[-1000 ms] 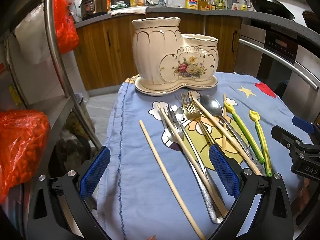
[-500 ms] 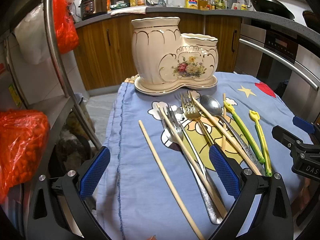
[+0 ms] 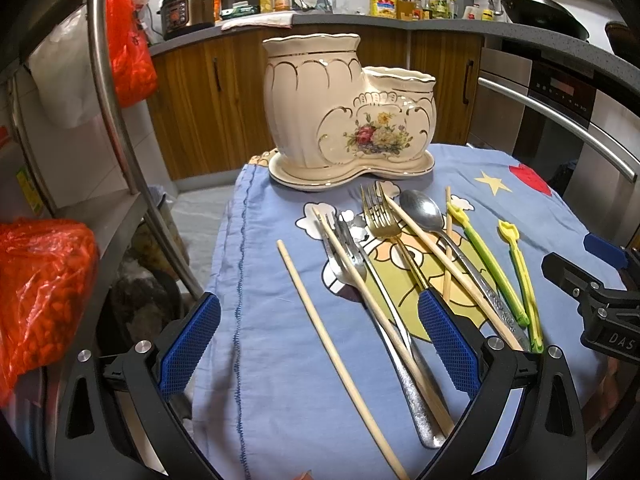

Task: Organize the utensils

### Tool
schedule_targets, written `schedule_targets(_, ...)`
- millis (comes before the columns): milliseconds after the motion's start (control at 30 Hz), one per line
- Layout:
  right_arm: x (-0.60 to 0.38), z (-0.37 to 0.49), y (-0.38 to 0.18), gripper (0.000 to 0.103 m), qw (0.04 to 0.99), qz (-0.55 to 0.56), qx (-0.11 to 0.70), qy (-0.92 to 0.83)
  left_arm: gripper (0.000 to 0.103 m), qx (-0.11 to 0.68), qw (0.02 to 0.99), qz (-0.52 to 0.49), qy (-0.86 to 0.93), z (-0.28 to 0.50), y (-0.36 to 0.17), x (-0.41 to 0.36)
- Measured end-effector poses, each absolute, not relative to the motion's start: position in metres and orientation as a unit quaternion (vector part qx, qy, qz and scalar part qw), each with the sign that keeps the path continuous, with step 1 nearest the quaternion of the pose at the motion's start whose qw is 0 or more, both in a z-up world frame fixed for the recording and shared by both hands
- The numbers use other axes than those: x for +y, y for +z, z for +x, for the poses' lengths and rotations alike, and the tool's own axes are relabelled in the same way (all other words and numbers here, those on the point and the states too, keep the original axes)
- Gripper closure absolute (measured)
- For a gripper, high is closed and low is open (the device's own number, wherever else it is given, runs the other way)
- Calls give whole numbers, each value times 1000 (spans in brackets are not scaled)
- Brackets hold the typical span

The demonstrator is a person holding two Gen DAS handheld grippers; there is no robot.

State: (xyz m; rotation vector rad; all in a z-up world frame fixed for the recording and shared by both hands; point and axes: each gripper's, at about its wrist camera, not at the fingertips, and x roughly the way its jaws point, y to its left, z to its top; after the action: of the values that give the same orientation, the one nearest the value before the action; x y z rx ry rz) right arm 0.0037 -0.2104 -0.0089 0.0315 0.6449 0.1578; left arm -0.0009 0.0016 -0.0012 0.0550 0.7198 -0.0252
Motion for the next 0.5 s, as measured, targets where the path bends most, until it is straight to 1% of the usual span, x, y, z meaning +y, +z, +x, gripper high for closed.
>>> schedule_targets(500, -208, 5, -14, 5, 942, 11, 327, 77, 5, 353, 935, 27, -13, -1, -1, 1)
